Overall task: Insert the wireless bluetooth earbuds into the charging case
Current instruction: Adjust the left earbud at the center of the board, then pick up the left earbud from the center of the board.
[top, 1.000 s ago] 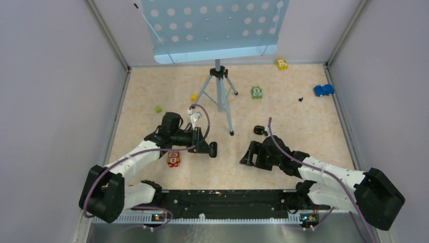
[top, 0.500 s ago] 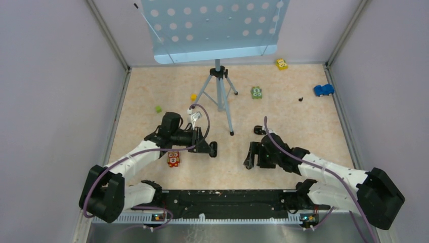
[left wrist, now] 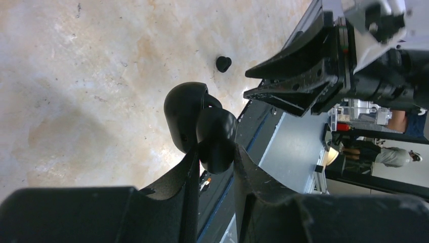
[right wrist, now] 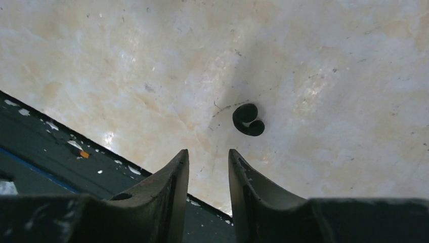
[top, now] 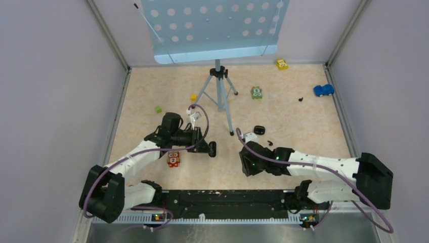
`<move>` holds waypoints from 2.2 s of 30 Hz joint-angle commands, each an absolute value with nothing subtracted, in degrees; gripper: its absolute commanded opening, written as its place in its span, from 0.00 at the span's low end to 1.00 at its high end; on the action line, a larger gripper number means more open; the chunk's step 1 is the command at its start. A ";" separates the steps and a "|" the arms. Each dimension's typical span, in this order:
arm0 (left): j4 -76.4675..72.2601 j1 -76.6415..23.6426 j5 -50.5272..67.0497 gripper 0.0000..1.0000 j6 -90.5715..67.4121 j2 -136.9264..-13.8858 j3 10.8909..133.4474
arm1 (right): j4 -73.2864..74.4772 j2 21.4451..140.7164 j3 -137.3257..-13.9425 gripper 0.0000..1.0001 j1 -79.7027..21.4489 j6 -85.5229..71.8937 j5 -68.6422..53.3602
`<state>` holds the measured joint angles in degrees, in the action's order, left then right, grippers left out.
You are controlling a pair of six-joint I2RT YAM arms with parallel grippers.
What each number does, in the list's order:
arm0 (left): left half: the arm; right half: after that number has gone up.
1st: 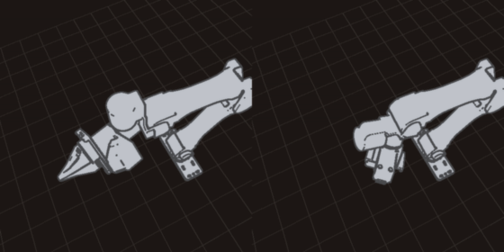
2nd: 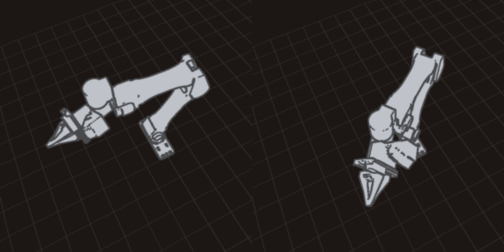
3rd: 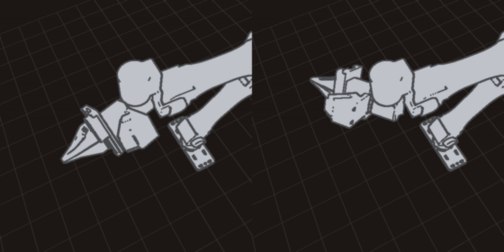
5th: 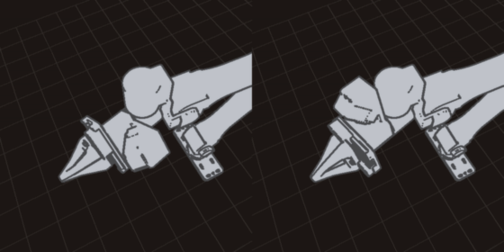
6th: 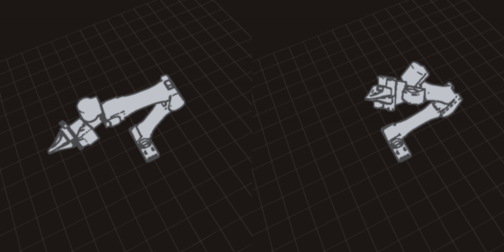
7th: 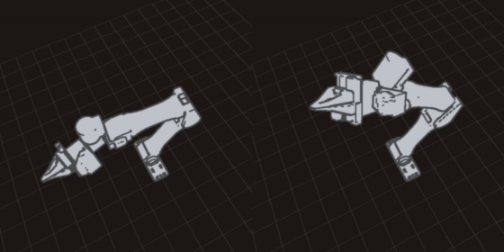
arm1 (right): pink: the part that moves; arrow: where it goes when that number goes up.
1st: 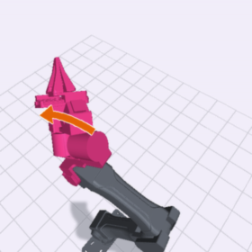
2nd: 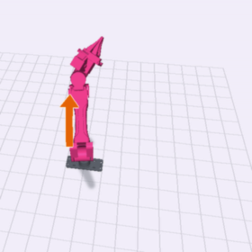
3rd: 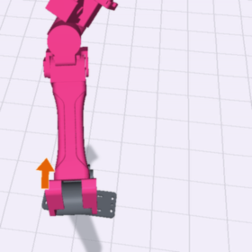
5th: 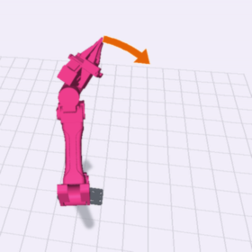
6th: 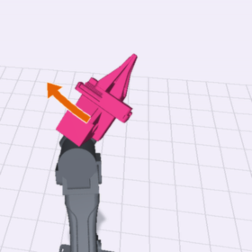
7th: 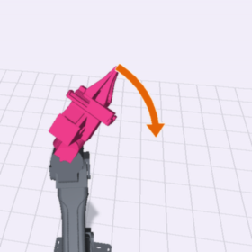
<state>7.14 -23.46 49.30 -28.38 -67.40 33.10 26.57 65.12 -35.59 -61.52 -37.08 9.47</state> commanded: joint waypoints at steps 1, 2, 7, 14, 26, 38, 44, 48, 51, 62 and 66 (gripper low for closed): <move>8.67 -23.12 47.38 0.00 -27.48 -66.52 35.43 | 30.06 68.56 -39.76 0.33 -66.86 -36.27 18.58; 8.84 -23.05 47.30 0.00 -27.55 -66.53 35.46 | 30.10 69.24 -40.14 0.33 -67.39 -36.05 18.93; 8.92 -23.02 47.46 0.00 -28.33 -66.03 35.29 | 29.69 72.14 -41.45 0.34 -68.11 -34.02 20.91; 10.98 -23.03 47.21 0.00 -27.17 -66.27 36.60 | 26.56 76.04 -42.36 0.32 -68.19 -33.21 20.46; 10.82 -23.02 47.59 0.00 -26.90 -68.10 37.30 | 28.42 80.76 -44.95 0.29 -68.24 -33.67 22.17; 10.06 -23.00 48.40 0.00 -27.19 -68.63 37.11 | 31.25 82.38 -45.58 0.29 -68.29 -35.00 25.13; 9.91 -22.98 48.60 0.00 -27.40 -68.12 36.92 | 31.86 83.89 -45.88 0.28 -68.22 -35.00 25.68; 9.77 -22.98 48.74 0.00 -27.83 -67.79 36.52 | 32.19 83.86 -45.79 0.23 -68.21 -35.44 26.44; 9.50 -23.02 49.10 0.00 -28.24 -67.47 36.46 | 33.05 83.74 -45.96 0.17 -68.28 -36.24 27.84; 9.27 -23.02 49.31 0.00 -28.73 -67.06 36.18 | 33.73 84.75 -46.53 0.23 -68.21 -35.48 28.37; 9.31 -23.03 49.31 0.00 -28.78 -66.89 36.19 | 33.85 85.01 -46.93 0.23 -68.23 -35.01 28.78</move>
